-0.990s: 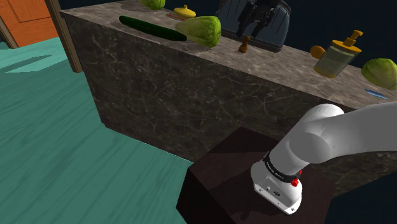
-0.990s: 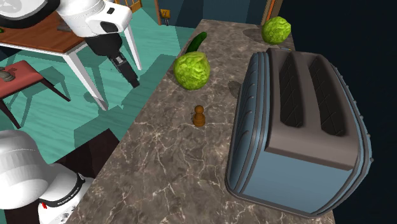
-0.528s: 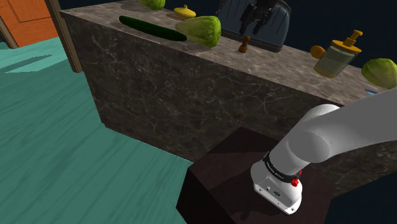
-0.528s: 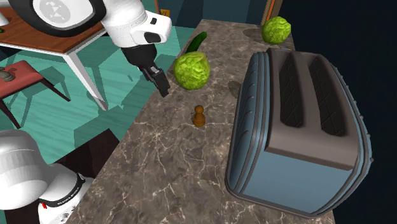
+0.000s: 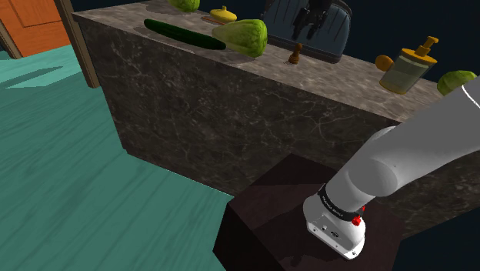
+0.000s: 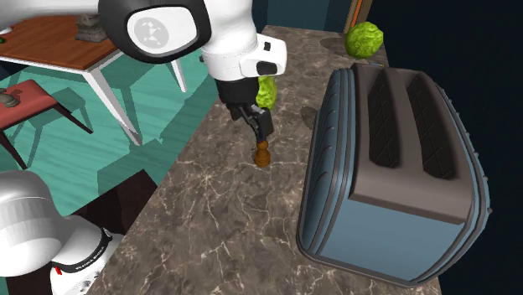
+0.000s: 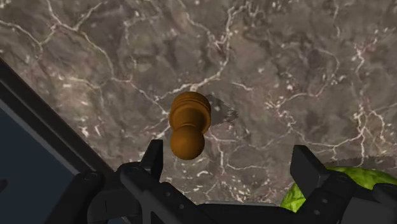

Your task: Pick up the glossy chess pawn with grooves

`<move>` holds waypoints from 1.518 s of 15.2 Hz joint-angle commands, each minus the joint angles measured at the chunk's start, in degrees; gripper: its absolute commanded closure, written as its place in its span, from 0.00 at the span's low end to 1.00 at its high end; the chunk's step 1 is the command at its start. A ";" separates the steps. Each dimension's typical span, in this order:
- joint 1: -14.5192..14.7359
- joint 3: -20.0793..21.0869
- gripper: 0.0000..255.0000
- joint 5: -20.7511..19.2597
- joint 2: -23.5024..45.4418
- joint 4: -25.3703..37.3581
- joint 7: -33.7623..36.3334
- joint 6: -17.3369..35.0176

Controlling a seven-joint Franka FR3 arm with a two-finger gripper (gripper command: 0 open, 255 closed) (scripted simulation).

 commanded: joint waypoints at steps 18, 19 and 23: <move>-0.70 -2.53 1.00 1.28 4.85 -1.80 -3.76 6.03; -0.69 -2.53 1.00 1.28 4.86 -1.78 -3.77 6.02; -0.67 -2.49 1.00 1.30 4.86 -0.26 -3.76 4.50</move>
